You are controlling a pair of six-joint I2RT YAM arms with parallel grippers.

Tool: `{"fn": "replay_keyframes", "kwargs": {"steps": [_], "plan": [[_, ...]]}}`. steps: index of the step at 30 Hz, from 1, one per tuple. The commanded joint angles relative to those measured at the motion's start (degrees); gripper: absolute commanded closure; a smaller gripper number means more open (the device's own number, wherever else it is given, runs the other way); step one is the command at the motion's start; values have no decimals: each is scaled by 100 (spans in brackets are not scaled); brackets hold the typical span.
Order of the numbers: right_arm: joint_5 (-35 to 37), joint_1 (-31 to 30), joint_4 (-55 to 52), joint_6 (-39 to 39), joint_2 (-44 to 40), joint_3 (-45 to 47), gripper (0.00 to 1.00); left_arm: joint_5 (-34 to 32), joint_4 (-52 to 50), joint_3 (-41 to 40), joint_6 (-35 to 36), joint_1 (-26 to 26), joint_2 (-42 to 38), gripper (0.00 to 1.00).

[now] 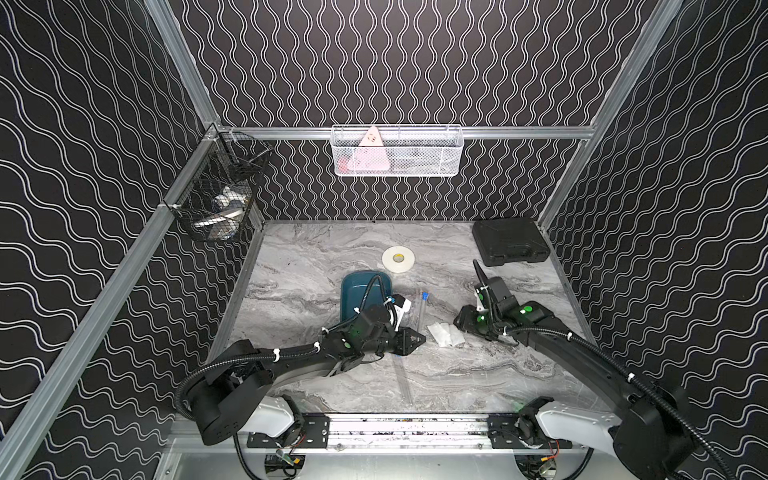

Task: Wipe the exteriors of test tubes
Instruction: Pick up the cleaning item at the center of the board.

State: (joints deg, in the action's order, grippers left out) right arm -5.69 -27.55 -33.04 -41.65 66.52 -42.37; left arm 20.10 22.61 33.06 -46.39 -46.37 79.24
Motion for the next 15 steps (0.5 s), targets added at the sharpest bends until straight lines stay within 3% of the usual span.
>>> {"fn": "replay_keyframes", "kwargs": {"steps": [1, 11, 15], "plan": [[-311, 114, 864, -642, -161, 486, 45, -83, -43, -28, 41, 5, -89, 87], [-1110, 790, 2194, -1063, 215, 1411, 45, -128, -288, -10, 148, 5, -206, 87], [-1246, 912, 2258, -1047, 302, 1494, 46, -132, -363, 9, 168, 3, -224, 87]]}}
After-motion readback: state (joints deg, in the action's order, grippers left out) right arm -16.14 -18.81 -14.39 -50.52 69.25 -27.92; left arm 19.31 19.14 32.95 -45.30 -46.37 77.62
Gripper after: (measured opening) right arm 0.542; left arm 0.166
